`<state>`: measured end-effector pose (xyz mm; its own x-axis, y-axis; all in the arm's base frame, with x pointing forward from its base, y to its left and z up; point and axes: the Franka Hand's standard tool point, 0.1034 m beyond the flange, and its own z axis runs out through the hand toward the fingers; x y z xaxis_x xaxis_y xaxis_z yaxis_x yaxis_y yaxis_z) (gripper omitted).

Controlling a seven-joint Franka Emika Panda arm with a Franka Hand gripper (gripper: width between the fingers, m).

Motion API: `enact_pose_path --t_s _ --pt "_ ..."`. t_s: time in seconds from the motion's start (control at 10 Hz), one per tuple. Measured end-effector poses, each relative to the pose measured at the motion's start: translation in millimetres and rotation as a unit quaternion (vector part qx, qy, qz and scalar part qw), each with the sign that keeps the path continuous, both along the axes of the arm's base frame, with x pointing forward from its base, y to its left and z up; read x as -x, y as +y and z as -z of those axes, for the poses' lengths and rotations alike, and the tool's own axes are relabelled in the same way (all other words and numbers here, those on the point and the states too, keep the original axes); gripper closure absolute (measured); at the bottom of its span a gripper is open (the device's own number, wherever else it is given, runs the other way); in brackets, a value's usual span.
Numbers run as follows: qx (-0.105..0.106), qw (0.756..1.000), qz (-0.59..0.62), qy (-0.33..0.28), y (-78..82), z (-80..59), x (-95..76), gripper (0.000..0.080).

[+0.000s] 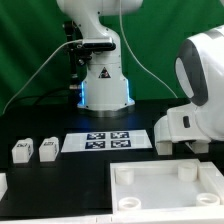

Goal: Assemble one leg

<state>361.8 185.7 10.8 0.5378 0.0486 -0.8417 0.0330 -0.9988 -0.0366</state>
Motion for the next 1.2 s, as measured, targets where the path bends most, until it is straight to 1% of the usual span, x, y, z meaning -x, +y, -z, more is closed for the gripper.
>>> enact_pose_path --t_s 0.4,0.5,0.6,0.7,0.8,0.9,1.0,1.2 --pt "0.000 1.000 0.000 0.000 0.1 -0.3 -0.4 0.0509" --pt "-0.006 1.000 -0.003 -0.010 -0.1 -7.3 -6.7 0.0509" --pt "-0.015 1.000 -0.009 -0.025 -1.1 -21.2 -16.8 0.0509" --pt "-0.023 0.999 -0.015 -0.029 -5.5 -41.8 -26.1 0.0508" --pt "-0.031 0.998 -0.015 -0.054 -9.0 -58.3 -39.7 0.0508" --pt "-0.034 0.992 -0.007 -0.120 -10.9 -74.4 -59.1 0.0508" --pt "-0.036 0.984 -0.009 -0.176 -16.5 -99.9 -67.4 0.0508" --pt "-0.035 0.961 0.003 -0.275 -22.0 -125.0 -86.5 0.0508"
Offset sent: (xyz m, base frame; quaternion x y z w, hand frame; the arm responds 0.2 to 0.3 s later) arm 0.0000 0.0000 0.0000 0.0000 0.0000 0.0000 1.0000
